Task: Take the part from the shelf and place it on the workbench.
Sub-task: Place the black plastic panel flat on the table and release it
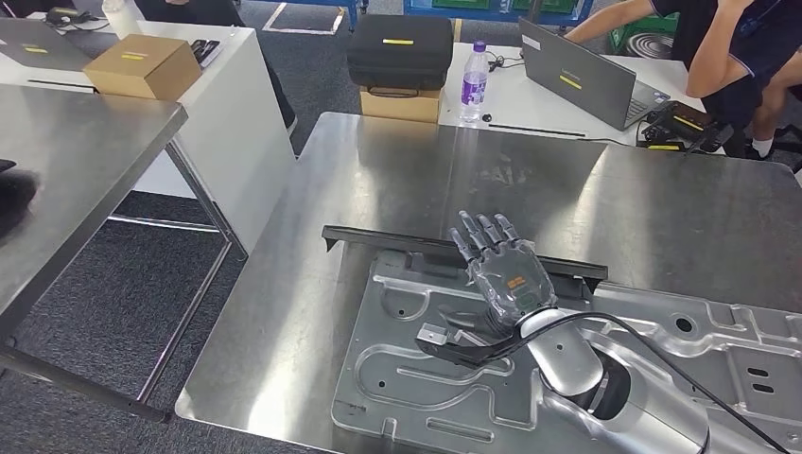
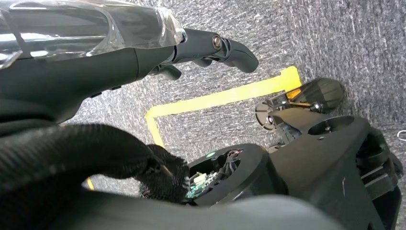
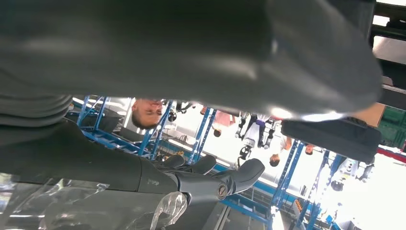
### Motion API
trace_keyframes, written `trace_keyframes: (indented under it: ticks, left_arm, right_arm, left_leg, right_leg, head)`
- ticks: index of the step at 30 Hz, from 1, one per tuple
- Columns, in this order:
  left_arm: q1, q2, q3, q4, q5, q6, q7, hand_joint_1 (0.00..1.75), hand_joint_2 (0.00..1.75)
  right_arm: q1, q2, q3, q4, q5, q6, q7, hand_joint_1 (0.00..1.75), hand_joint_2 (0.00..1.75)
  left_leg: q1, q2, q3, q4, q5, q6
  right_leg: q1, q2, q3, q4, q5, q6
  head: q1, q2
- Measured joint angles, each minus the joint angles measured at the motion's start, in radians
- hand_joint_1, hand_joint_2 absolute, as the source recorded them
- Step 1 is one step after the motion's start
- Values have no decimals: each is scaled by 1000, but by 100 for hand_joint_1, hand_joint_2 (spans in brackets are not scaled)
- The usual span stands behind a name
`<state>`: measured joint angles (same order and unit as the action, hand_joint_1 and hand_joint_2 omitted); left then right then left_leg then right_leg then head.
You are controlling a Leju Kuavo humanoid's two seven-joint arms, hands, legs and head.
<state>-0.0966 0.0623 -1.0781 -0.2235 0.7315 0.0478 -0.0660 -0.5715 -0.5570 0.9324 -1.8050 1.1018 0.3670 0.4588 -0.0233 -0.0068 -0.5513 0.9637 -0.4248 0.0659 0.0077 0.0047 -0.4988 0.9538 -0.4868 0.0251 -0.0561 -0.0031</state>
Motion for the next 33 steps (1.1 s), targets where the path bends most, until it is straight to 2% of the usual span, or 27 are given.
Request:
trace_keyframes:
  ticks: [7,10,11,12,14,15,16,17,19,20,21,22,24,25,26,27,29,30,31,32,33]
  left_arm:
    - [5,0,-1,0,-1,-3,0,0,0]
    - [7,-2,-1,0,-1,-3,0,0,0]
    - [7,-3,-1,0,-1,-3,0,0,0]
    - [6,-4,-1,0,-1,-3,0,0,0]
    - [6,-4,-1,0,-1,-4,0,0,0]
    - [6,-4,-1,0,0,-4,0,0,0]
    - [6,-4,-1,0,0,-4,0,0,0]
    - [5,-4,-1,0,0,-3,0,0,0]
    - [2,-3,-1,0,0,-3,0,0,0]
    - [0,-3,-1,0,0,-3,0,0,0]
    - [-2,-2,-1,0,0,-3,0,0,0]
    - [-2,-1,-1,0,1,-3,0,0,0]
    - [-2,-1,-1,0,1,-3,0,0,0]
    - [-2,-1,-1,0,2,-3,0,0,0]
    - [-3,-1,-1,0,2,-3,0,0,0]
    - [-4,-2,-1,0,3,-3,0,0,0]
    - [-5,-2,0,0,3,-3,0,0,0]
    - [-6,-2,0,0,3,-2,0,0,0]
    - [-7,-2,0,0,3,-2,0,0,0]
    - [-8,-2,0,0,3,-2,0,0,0]
    - [-8,-2,0,0,3,-2,0,0,0]
  right_arm:
    - [0,0,0,-2,-1,0,2,0,0]
    - [0,-1,-4,-5,-1,0,3,0,0]
    - [0,-2,-5,-6,-1,0,3,0,0]
    - [-1,-3,-7,-8,-1,0,3,0,0]
    - [1,-5,-7,-9,-1,0,4,0,0]
    - [3,-5,-7,-9,-1,0,4,0,0]
    - [5,-5,-7,-9,-2,0,4,0,0]
    - [6,-6,-7,-9,-2,0,4,0,0]
    - [6,-6,-8,-9,-2,0,4,0,0]
    - [5,-6,-8,-9,-2,0,4,0,0]
    - [5,-6,-8,-9,-2,0,4,0,0]
    - [5,-6,-8,-9,-2,0,4,0,0]
    - [5,-6,-9,-9,-2,0,4,0,0]
    - [4,-6,-9,-10,-2,0,4,0,0]
    - [4,-6,-9,-10,-2,0,4,0,0]
    - [4,-6,-9,-10,-2,0,4,0,0]
    - [4,-6,-10,-9,-2,0,3,0,0]
    - [5,-6,-9,-9,-2,0,3,0,0]
    - [5,-6,-9,-9,-2,0,3,0,0]
    - [5,-6,-8,-9,-2,0,3,0,0]
    - [5,-6,-8,-10,-2,0,3,0,0]
  left_leg:
    - [-4,0,-2,4,-3,4]
    - [5,2,2,-10,9,11]
    - [10,4,4,-18,16,14]
    - [15,6,5,-24,20,16]
    - [21,7,2,-27,24,17]
    - [24,7,0,-26,25,15]
    - [28,7,-2,-26,27,12]
    - [33,8,-4,-25,29,7]
    - [42,7,-7,-19,30,-7]
    - [45,5,-12,-13,29,-17]
    - [44,3,-17,-7,30,-27]
    - [43,1,-24,-2,33,-36]
    - [46,0,-34,0,42,-50]
    - [49,0,-42,6,37,-55]
    - [52,1,-54,27,17,-58]
    - [54,2,-71,70,-19,-60]
    - [52,2,-114,204,-113,-60]
    - [50,2,-127,263,-143,-58]
    - [47,2,-127,295,-155,-54]
    - [42,2,-108,288,-146,-47]
    - [36,2,-70,241,-123,-37]
  right_leg:
    - [-2,0,0,-1,1,4]
    - [1,1,-2,3,-4,13]
    - [1,1,-10,24,-21,17]
    - [0,1,-28,66,-50,23]
    - [-8,1,-87,199,-117,36]
    - [-15,1,-113,255,-134,43]
    - [-22,1,-124,279,-131,50]
    - [-30,0,-116,263,-109,58]
    - [-48,-3,-53,133,-37,80]
    - [-52,0,-22,70,-9,85]
    - [-55,3,-3,27,6,85]
    - [-55,7,-1,12,9,78]
    - [-51,10,-17,15,14,53]
    - [-49,9,-26,16,19,40]
    - [-47,7,-35,16,26,29]
    - [-45,5,-44,16,33,18]
    - [-38,4,-64,16,48,3]
    - [-33,4,-75,16,56,-1]
    - [-28,4,-84,17,63,-4]
    - [-23,4,-93,17,70,-5]
    - [-18,5,-100,17,77,-6]
  head:
    - [0,0]
    - [0,0]
    - [1,0]
    - [2,0]
    - [3,0]
    - [3,0]
    - [3,0]
    - [3,0]
    - [4,0]
    - [5,0]
    - [5,0]
    - [5,0]
    - [4,0]
    - [3,0]
    - [3,0]
    - [2,0]
    - [2,0]
    - [2,0]
    - [1,0]
    - [1,0]
    - [1,0]
